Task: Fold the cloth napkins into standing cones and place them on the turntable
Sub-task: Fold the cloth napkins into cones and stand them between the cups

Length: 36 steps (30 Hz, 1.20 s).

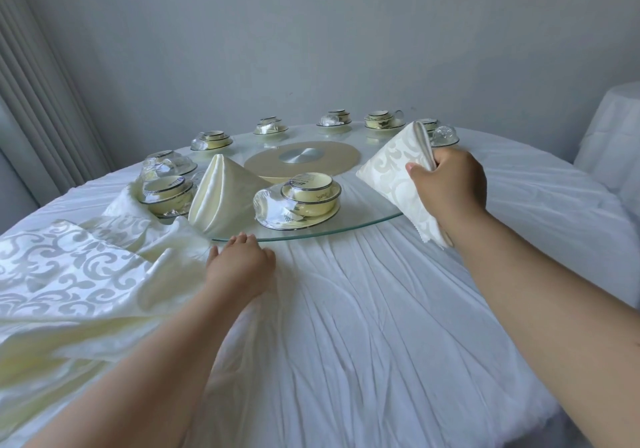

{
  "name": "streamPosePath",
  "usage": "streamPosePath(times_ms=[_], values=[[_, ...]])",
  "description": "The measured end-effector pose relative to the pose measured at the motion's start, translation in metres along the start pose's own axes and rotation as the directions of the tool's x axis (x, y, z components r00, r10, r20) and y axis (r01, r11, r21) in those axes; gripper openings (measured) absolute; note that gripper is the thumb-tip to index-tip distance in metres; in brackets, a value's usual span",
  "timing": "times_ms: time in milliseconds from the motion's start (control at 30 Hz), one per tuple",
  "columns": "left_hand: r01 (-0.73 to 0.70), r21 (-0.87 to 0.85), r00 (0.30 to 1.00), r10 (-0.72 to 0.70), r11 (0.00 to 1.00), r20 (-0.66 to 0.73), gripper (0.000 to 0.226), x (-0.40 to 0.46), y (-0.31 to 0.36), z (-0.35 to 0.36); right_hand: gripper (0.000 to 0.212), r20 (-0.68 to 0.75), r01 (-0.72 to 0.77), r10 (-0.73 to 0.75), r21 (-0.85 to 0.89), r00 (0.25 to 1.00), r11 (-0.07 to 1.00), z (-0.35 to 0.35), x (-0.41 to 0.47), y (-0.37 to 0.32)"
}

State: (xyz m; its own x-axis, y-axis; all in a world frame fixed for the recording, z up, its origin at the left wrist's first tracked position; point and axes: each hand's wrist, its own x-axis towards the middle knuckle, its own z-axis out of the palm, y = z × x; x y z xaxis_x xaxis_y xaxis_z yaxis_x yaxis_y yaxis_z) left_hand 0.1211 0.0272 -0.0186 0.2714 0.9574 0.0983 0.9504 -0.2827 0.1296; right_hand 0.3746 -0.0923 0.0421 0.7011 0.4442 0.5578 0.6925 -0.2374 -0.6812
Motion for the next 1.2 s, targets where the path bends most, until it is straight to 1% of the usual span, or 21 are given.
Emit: streamPosePath(times_ms=[33,67,100,133,167,200,233,267,300,333,433,500,600,700,767,833,900,967,1033,1167,1200], values=[[0.022,-0.037,0.998,-0.024,0.999,-0.058,0.036,-0.003,0.003,-0.008,0.035,0.007,0.001,-0.001,-0.006,1.0,1.0,0.004,0.001,0.0],[0.006,-0.059,0.987,-0.016,0.998,-0.161,0.029,-0.008,0.008,-0.015,0.034,0.017,-0.001,0.001,-0.012,1.0,1.0,0.008,0.003,0.0],[-0.063,-0.066,0.96,0.042,0.996,-0.276,0.028,-0.015,0.017,-0.021,0.032,0.03,-0.005,0.005,-0.017,1.0,1.0,0.013,0.004,-0.001],[-0.186,-0.075,0.917,0.146,0.98,-0.37,0.03,-0.022,0.027,-0.022,0.032,0.044,-0.012,0.013,-0.021,0.999,1.0,0.019,0.005,-0.002],[-0.334,-0.105,0.87,0.264,0.937,-0.416,0.033,-0.027,0.038,-0.021,0.033,0.061,-0.018,0.02,-0.029,0.998,0.999,0.025,0.006,-0.004],[-0.47,-0.162,0.831,0.373,0.868,-0.412,0.035,-0.031,0.05,-0.018,0.034,0.078,-0.022,0.025,-0.039,0.997,0.999,0.031,0.008,-0.007],[-0.559,-0.236,0.808,0.459,0.795,-0.368,0.038,-0.034,0.061,-0.015,0.034,0.096,-0.019,0.024,-0.048,0.995,0.999,0.037,0.009,-0.009],[-0.588,-0.313,0.806,0.51,0.746,-0.301,0.043,-0.034,0.07,-0.012,0.032,0.113,-0.017,0.022,-0.051,0.993,0.999,0.044,0.011,-0.012],[-0.581,-0.385,0.813,0.533,0.717,-0.233,0.047,-0.031,0.077,-0.01,0.029,0.127,-0.013,0.02,-0.054,0.992,0.998,0.05,0.012,-0.014],[-0.558,-0.43,0.823,0.54,0.71,-0.175,0.05,-0.026,0.081,-0.008,0.028,0.139,-0.009,0.017,-0.058,0.99,0.998,0.057,0.014,-0.016],[-0.516,-0.429,0.843,0.528,0.741,-0.101,0.054,-0.01,0.082,0.004,0.023,0.165,0.021,-0.01,-0.066,0.986,0.998,0.076,0.017,-0.021],[-0.512,-0.421,0.849,0.514,0.749,-0.118,0.056,-0.003,0.076,0.01,0.02,0.183,0.037,-0.024,-0.065,0.983,0.997,0.089,0.019,-0.025],[-0.437,-0.508,0.887,0.451,0.742,-0.105,0.061,0.004,0.063,0.015,0.02,0.196,0.051,-0.036,-0.073,0.98,0.996,0.108,0.021,-0.033],[-0.41,-0.57,0.895,0.435,0.712,-0.101,0.062,0.008,0.054,0.018,0.019,0.213,0.053,-0.034,-0.082,0.976,0.995,0.124,0.022,-0.042],[-0.404,-0.601,0.898,0.426,0.69,-0.114,0.067,0.008,0.051,0.019,0.018,0.279,0.04,-0.008,-0.111,0.96,0.993,0.133,0.023,-0.048],[-0.371,-0.651,0.909,0.402,0.662,-0.11,0.065,0.009,0.048,0.018,0.012,0.363,0.034,0.02,-0.142,0.931,0.989,0.14,0.023,-0.052],[-0.366,-0.684,0.908,0.402,0.631,-0.115,0.072,0.01,0.048,0.017,0.009,0.395,0.029,0.032,-0.149,0.918,0.988,0.142,0.025,-0.057],[-0.36,-0.688,0.91,0.4,0.63,-0.11,0.076,0.011,0.047,0.018,0.009,0.398,0.03,0.03,-0.143,0.917,0.989,0.142,0.026,-0.059],[-0.364,-0.685,0.909,0.4,0.631,-0.114,0.075,0.01,0.048,0.018,0.01,0.405,0.037,0.025,-0.145,0.914,0.989,0.143,0.026,-0.061],[-0.367,-0.688,0.91,0.397,0.626,-0.124,0.059,0.008,0.049,0.018,0.013,0.436,0.03,0.043,-0.159,0.899,0.987,0.144,0.023,-0.058],[-0.365,-0.699,0.911,0.392,0.615,-0.131,0.06,0.008,0.049,0.019,0.014,0.432,0.031,0.043,-0.163,0.901,0.986,0.143,0.023,-0.058]])
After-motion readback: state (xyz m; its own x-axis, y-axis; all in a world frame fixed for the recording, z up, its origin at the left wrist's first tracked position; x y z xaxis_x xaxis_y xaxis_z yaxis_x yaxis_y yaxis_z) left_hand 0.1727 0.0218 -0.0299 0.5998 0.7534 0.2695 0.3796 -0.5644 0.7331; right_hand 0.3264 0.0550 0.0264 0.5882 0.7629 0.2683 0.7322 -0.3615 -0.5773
